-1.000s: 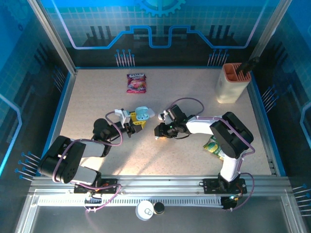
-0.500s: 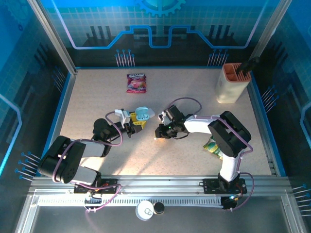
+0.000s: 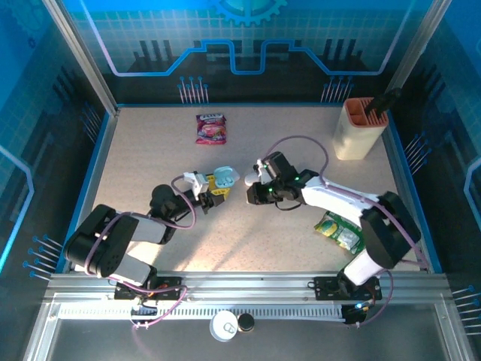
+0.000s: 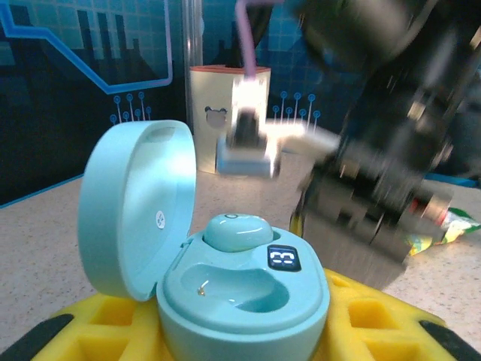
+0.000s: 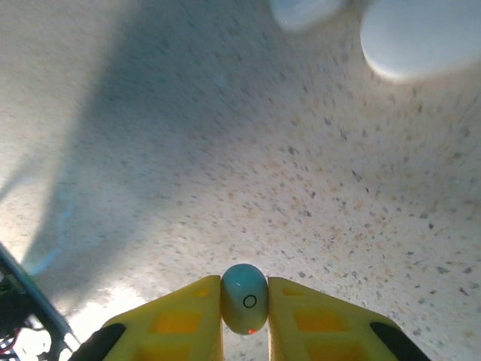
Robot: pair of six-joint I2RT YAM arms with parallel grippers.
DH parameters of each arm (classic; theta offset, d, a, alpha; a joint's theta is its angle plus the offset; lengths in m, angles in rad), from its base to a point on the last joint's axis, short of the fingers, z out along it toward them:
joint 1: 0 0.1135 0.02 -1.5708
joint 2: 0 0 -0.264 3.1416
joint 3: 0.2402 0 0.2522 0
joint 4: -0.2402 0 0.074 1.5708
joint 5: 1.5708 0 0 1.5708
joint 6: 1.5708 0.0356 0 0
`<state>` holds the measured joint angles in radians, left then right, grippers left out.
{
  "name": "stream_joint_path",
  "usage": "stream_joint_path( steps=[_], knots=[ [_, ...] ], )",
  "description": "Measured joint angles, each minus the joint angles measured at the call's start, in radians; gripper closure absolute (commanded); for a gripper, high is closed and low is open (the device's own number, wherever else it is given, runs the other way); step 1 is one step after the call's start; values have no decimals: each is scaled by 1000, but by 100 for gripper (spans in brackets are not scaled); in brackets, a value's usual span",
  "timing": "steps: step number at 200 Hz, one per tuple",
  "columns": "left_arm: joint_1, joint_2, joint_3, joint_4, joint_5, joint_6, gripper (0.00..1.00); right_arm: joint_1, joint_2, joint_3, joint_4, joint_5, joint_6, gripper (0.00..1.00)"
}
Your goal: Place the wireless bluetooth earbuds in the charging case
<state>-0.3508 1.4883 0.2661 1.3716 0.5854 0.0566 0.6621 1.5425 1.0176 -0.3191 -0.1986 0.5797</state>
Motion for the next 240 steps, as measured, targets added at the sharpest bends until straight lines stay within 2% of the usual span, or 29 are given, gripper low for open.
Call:
stream_joint_path(
  steps=[35,82,150,240],
  knots=[
    [-80,21,0,0,-137,114,70,5,-112,102,-84,35,-52,82],
    [-139,41,0,0,-248,208,71,44,-123,214,-152,42,-108,82],
    [-194,62,12,0,-301,238,72,78,-44,275,-167,29,-143,81],
    [-196,63,19,-1,-321,261,72,95,16,285,-164,13,-155,82]
  ],
)
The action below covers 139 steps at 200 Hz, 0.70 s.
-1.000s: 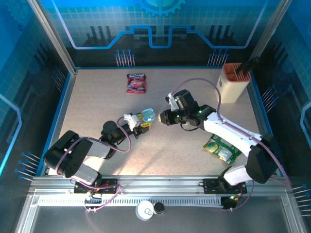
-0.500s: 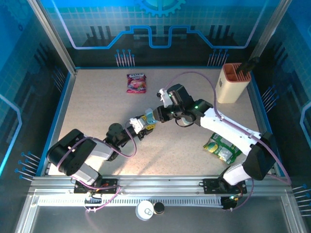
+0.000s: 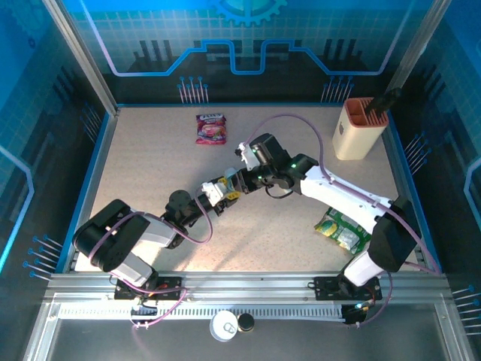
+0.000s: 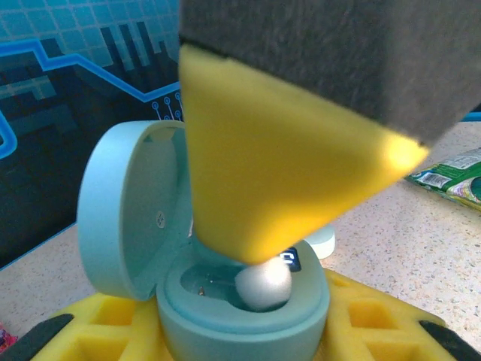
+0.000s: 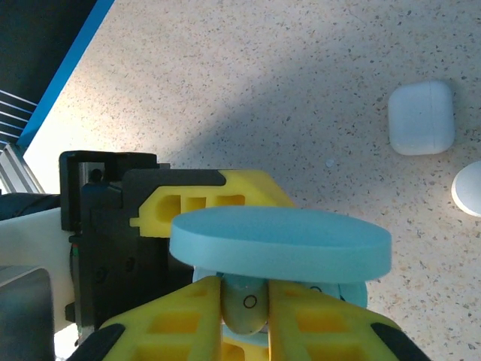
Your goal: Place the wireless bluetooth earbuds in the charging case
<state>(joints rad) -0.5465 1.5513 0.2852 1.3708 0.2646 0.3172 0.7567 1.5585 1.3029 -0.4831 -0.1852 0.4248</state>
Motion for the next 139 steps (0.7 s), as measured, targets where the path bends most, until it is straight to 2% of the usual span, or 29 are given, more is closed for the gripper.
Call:
stream_joint_path(
  steps=[40,84,118,139],
  knots=[
    [0,0,0,-1,-4,0,72,3,11,0,17,-5,2,78],
    [0,0,0,-3,-15,0,71,5,14,-1,31,-8,9,64],
    [0,0,0,-3,-26,-4,71,-11,-33,-46,38,-6,11,61],
    [0,0,0,-3,-26,-3,70,-41,-84,-72,39,-9,11,64]
  ],
)
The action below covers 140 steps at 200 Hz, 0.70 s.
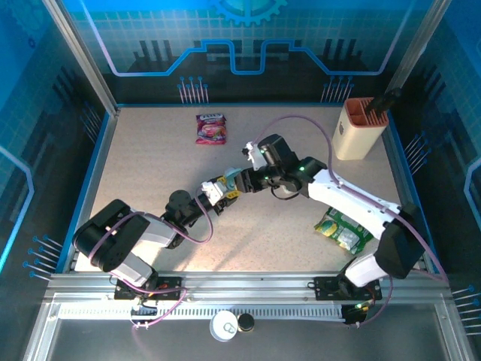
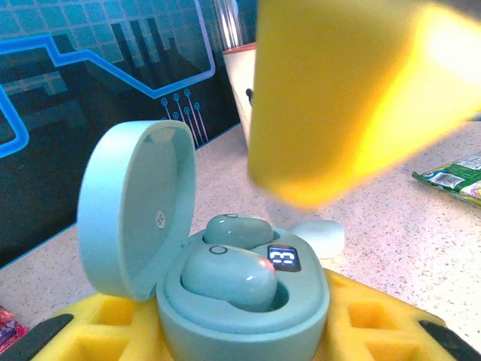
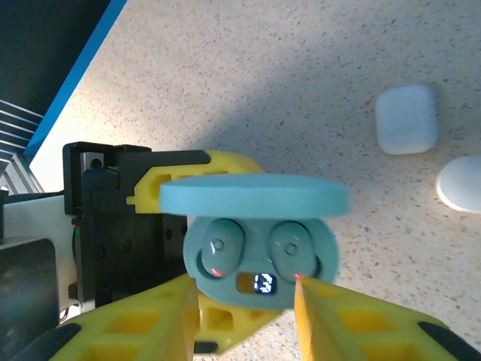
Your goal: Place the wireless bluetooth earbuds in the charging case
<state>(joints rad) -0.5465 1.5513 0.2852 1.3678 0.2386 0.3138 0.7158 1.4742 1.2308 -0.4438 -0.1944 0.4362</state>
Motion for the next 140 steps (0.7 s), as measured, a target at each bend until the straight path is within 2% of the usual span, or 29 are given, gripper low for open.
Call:
stream_joint_path(
  steps=[37,106,140],
  knots=[
    [0,1,-4,1,3,24,70,-32,-39,9,14,-16,-6,76],
    [0,5,-10,0,37,50,70,-32,153,172,-6,-37,-38,76],
    [2,5,-9,0,-16,-42,70,-32,162,156,-21,-49,-38,74]
  ],
)
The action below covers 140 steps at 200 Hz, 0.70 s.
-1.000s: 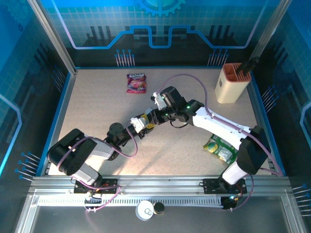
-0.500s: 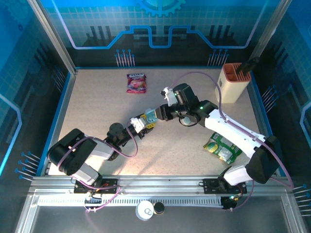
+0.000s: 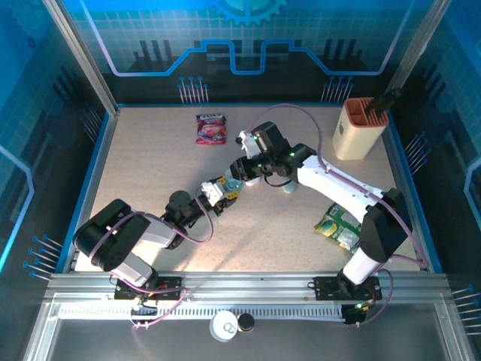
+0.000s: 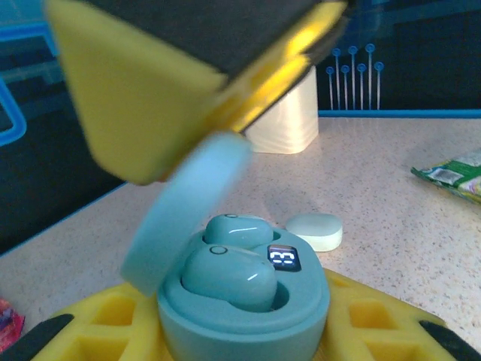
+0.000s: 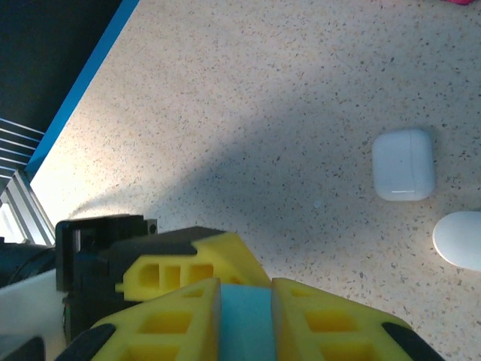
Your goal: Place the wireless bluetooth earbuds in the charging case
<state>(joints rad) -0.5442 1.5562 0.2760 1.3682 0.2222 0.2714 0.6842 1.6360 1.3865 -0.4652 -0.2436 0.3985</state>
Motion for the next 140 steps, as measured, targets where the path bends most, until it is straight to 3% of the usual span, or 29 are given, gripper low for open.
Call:
stream_joint_path(
  steps=[59,112,140],
  knots=[
    [12,0,10,-1,26,-163,68,-8,-145,-124,12,-3,47,32],
    [12,-74,23,-1,143,-222,68,-130,-312,-311,210,-203,257,27],
    [12,-108,37,1,199,-241,68,-140,-331,-389,327,-314,373,27]
  ],
)
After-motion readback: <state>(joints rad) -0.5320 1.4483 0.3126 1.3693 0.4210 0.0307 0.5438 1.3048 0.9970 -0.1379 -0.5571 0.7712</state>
